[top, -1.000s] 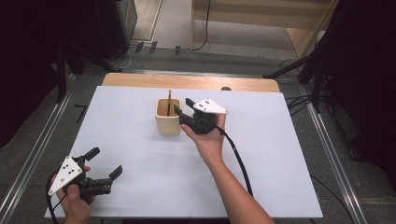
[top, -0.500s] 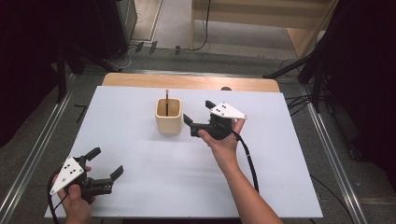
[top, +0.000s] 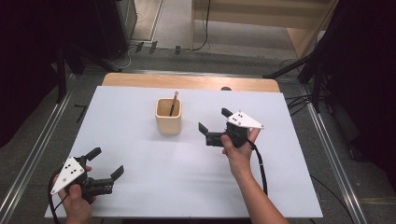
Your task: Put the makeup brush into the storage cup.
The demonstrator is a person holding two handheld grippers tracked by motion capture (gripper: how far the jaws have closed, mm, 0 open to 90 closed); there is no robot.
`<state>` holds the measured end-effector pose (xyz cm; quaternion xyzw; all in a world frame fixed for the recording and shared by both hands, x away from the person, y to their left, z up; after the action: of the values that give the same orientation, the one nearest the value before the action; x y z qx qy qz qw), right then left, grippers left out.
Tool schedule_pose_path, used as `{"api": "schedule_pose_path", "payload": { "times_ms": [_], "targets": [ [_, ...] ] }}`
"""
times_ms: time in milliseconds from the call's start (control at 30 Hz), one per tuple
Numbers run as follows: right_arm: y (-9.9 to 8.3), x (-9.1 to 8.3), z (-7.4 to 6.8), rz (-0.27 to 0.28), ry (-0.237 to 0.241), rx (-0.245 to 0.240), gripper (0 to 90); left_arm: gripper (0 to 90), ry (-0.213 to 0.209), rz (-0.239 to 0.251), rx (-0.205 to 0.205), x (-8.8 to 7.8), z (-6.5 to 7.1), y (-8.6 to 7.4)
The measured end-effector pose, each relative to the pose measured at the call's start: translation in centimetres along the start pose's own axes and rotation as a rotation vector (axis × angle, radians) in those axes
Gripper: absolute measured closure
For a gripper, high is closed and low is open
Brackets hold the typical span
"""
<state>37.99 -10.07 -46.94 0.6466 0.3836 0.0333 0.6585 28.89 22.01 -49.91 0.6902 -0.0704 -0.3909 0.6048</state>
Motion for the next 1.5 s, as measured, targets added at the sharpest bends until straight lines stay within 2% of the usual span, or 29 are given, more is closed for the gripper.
{"api": "schedule_pose_path", "payload": {
  "times_ms": [500, 1500],
  "targets": [
    [-3.4, -2.3, 2.7, -0.016, -0.047, 0.023, 0.0, 0.0, -0.003, 0.004, 0.002, 0.0, 0.2, 0.0],
    [-8.0, -6.2, 5.8, -0.051, -0.095, 0.034, 0.0, 0.0, -0.007, 0.005, 0.007, 0.0, 0.4, 0.0]
  ]
}}
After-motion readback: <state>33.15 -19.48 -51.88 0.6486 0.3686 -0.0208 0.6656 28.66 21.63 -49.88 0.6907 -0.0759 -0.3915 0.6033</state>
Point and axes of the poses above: each handheld gripper's, and its own axes: x roughly forward along the jaws, y roughly out of its top, z roughly to its right, the point moved 10 cm from there along x, roughly forward along the jaws, and after that the axes turned 13 degrees about -z, right-handed, at the moved point
